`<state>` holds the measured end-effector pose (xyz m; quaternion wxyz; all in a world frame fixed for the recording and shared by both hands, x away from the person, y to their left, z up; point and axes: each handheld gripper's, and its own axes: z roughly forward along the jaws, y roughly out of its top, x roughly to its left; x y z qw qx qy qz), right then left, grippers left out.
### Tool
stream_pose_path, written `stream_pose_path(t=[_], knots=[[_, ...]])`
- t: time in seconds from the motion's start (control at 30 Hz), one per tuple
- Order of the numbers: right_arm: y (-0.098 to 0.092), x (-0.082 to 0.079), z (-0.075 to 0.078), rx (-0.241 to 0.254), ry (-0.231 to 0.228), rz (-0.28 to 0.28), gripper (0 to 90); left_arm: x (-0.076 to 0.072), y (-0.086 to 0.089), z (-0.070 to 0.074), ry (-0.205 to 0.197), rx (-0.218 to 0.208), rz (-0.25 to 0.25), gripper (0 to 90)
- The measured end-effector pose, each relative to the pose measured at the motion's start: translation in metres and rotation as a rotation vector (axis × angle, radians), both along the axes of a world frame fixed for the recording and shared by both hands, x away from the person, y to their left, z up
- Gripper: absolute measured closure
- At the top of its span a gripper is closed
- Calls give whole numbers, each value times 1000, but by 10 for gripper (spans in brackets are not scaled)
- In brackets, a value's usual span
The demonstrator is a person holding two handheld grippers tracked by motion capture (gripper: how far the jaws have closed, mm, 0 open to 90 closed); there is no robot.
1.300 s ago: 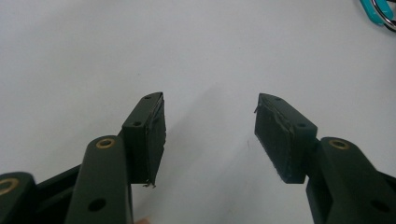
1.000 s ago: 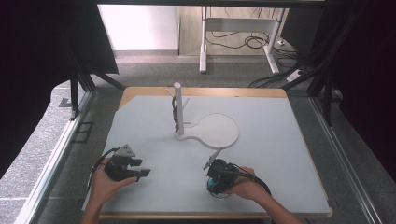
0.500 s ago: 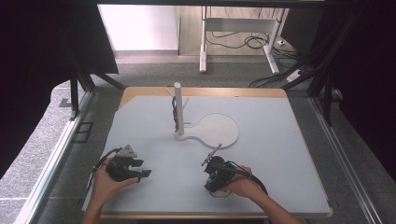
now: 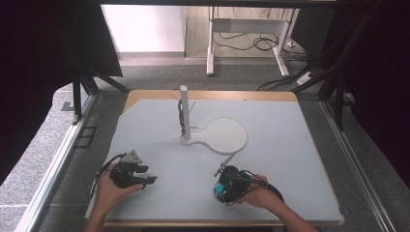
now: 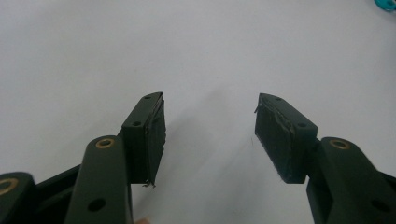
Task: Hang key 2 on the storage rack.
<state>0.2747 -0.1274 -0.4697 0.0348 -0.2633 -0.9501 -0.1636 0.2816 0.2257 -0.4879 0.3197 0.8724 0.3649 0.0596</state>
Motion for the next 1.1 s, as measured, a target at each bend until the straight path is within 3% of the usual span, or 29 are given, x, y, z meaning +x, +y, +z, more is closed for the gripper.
stream_pose_path(t=[0.2,0.33,0.67,0.87,1.0,1.1], knots=[[-1,-7,-6,-24,25,39,601,0,0,-1,2,1,-3,432],[9,-12,-10,-36,29,78,618,0,-1,-2,4,4,-4,431],[22,-13,-10,-73,29,76,660,1,-2,-3,8,6,-7,428],[23,-15,-11,-89,-2,68,733,1,-2,-3,8,6,-7,428],[30,-21,-10,-143,-58,71,771,1,-2,-3,9,9,-9,428],[32,-21,-10,-157,-59,72,782,1,-3,-4,11,11,-13,428]])
